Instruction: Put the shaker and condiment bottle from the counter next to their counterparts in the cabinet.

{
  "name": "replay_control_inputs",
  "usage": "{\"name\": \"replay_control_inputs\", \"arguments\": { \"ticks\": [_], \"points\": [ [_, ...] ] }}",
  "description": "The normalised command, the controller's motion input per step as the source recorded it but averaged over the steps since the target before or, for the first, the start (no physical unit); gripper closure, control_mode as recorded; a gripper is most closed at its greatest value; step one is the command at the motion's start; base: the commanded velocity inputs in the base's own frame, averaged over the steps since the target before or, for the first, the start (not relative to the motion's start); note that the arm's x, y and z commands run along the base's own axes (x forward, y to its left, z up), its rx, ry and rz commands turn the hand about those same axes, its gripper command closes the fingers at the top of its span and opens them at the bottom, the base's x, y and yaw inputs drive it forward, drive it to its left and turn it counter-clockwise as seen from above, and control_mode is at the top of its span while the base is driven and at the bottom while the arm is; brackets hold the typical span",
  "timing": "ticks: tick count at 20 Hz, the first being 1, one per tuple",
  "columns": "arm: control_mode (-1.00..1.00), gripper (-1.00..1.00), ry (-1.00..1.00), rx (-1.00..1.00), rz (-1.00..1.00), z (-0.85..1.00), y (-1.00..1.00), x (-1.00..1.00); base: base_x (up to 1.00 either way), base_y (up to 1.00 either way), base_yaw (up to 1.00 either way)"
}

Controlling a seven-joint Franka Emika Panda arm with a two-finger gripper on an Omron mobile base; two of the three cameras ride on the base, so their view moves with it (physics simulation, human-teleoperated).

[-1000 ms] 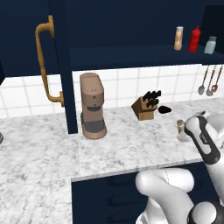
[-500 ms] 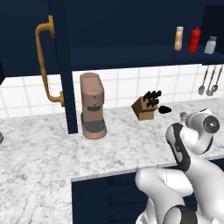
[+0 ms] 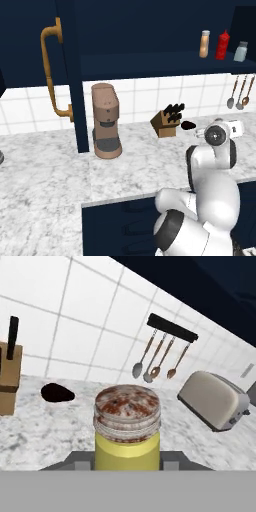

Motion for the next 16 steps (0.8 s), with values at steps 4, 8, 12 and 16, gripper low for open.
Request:
{"name": "replay_control_inputs", "arguments": {
  "ticks": [4, 8, 12, 16],
  "points": [
    [-1.0, 1.0, -0.24, 0.0, -0.32, 0.55, -0.18, -0.12, 0.0, 0.0, 0.0],
    [-1.0, 1.0, -0.18, 0.01, -0.25, 0.37, -0.21, -0.12, 0.0, 0.0, 0.0],
    [-1.0, 1.0, -0.01, 0.0, -0.02, 0.0, 0.0, -0.03, 0.0, 0.0, 0.0],
    [-1.0, 1.0, 0.0, 0.15, -0.03, 0.58, -0.14, 0.0, 0.0, 0.0, 0.0]
  ]
}}
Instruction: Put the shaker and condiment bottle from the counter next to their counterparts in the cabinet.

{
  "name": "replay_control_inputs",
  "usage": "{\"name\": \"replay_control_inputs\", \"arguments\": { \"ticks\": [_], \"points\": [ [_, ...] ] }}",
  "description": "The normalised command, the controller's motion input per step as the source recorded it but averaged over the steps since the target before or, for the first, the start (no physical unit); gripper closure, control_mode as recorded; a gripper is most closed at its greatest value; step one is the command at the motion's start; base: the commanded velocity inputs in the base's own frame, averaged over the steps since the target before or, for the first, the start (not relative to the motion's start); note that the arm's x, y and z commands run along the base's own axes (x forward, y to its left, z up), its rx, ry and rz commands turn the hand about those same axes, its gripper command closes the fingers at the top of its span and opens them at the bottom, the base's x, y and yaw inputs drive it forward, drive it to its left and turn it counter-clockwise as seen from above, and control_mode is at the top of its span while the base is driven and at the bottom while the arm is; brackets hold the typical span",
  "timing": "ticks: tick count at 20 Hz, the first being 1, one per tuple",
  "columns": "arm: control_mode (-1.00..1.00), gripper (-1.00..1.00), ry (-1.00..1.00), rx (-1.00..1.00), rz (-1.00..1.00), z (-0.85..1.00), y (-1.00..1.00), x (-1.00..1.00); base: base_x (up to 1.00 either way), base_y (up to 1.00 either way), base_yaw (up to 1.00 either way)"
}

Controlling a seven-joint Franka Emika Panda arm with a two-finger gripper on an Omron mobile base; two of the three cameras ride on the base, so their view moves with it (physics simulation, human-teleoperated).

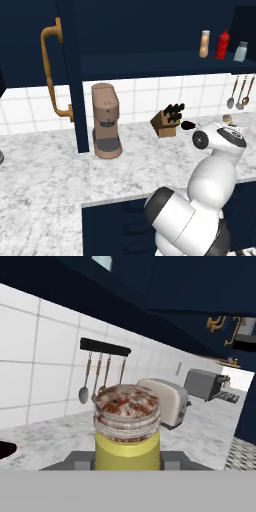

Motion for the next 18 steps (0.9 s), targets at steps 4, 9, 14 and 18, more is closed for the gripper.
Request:
{"name": "replay_control_inputs", "arguments": {
  "ticks": [4, 9, 14, 18],
  "points": [
    [-1.0, 1.0, 0.0, 0.3, -0.08, 0.93, -0.35, 0.0, 0.0, 0.0, 0.0],
    [-1.0, 1.0, 0.0, 0.35, -0.09, 0.99, -0.39, 0.0, 0.0, 0.0, 0.0],
    [-1.0, 1.0, 0.0, 0.24, -0.08, 0.99, -0.23, 0.0, 0.0, 0.0, 0.0],
    [-1.0, 1.0, 0.03, 0.03, -0.08, 0.9, -0.05, 0.0, 0.0, 0.0, 0.0]
  ]
}}
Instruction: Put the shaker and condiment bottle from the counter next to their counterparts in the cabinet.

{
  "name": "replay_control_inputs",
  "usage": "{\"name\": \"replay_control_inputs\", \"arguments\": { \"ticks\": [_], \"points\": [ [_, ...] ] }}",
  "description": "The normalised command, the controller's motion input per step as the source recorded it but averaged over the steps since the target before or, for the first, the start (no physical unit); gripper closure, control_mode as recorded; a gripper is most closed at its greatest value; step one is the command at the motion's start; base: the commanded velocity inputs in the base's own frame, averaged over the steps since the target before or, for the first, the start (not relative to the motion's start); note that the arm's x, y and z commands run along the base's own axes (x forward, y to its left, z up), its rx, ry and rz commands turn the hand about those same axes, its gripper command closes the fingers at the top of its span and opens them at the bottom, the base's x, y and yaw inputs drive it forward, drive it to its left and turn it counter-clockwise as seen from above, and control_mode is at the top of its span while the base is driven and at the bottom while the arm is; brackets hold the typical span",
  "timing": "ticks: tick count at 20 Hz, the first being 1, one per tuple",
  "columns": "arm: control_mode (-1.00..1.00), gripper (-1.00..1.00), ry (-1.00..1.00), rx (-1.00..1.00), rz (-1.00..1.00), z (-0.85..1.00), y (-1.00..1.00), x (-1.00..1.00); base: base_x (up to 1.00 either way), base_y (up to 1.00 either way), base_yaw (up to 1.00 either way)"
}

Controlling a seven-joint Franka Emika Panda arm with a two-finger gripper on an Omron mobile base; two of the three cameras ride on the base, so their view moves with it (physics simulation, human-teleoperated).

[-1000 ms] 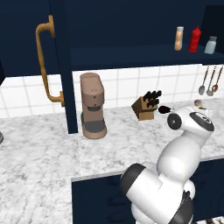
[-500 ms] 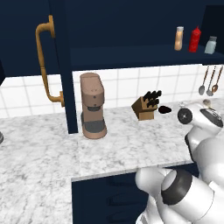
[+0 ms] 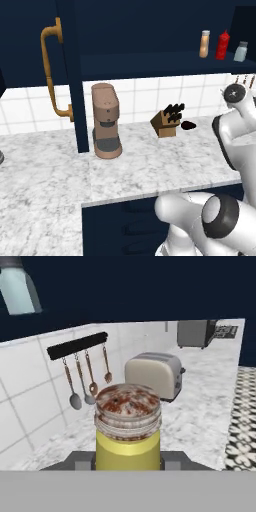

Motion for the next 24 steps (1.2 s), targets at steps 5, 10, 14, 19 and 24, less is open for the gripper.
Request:
{"name": "replay_control_inputs", "arguments": {
  "ticks": [5, 10, 14, 19, 24],
  "points": [
    [-1.0, 1.0, 0.05, 0.0, -0.06, 0.86, -0.05, 0.0, 0.0, 0.0, 0.0],
    [-1.0, 1.0, 0.04, -0.05, -0.03, 0.43, -0.05, 0.01, 0.0, 0.0, 0.0],
    [-1.0, 1.0, -0.04, -0.07, 0.0, 0.0, 0.0, 0.0, 0.0, 0.0, 0.0],
    [-1.0, 1.0, -0.14, -0.04, 0.15, 0.21, 0.0, 0.03, 0.0, 0.0, 0.0],
    [-1.0, 1.0, -0.15, -0.06, 0.22, 0.3, 0.0, 0.02, 0.0, 0.0, 0.0]
  ]
}}
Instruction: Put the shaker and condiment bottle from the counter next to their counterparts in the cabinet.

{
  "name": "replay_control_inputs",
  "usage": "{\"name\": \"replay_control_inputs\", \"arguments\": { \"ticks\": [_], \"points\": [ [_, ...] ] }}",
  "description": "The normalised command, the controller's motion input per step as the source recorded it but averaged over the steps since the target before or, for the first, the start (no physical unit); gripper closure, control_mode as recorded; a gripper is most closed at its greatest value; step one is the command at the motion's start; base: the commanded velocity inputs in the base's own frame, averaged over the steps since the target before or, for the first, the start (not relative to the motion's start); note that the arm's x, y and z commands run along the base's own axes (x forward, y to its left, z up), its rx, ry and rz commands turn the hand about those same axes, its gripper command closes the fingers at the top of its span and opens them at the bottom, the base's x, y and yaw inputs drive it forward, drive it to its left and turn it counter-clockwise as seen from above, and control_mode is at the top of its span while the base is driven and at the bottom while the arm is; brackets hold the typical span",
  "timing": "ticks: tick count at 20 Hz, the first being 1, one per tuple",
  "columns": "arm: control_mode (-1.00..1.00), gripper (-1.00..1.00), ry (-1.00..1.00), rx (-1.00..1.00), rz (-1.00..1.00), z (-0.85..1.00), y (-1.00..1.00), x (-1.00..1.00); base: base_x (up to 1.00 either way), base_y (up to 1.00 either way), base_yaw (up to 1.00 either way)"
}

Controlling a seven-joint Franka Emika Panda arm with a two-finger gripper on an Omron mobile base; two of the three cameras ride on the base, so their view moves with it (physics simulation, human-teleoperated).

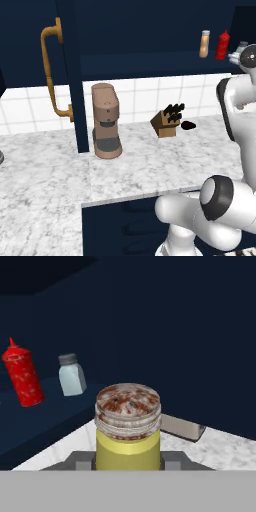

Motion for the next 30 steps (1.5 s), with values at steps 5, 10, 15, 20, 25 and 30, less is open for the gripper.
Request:
{"name": "replay_control_inputs", "arguments": {
  "ticks": [5, 10, 15, 20, 25, 30],
  "points": [
    [-1.0, 1.0, 0.0, -0.26, 0.09, 0.4, 0.0, 0.0, 0.0, 0.0, 0.0],
    [-1.0, 1.0, 0.07, -0.08, 0.02, 0.05, 0.06, 0.06, 0.0, 0.0, 0.0],
    [-1.0, 1.0, 0.03, 0.08, 0.03, -0.02, 0.0, 0.12, 0.0, 0.0, 0.0],
    [-1.0, 1.0, 0.03, 0.22, 0.01, 0.02, 0.0, 0.17, 0.0, 0.0, 0.0],
    [-1.0, 1.0, 0.02, 0.0, 0.0, 0.13, 0.0, 0.22, 0.0, 0.0, 0.0],
    [-1.0, 1.0, -0.06, -0.04, 0.0, 0.01, 0.0, 0.3, 0.0, 0.0, 0.0]
  ]
}}
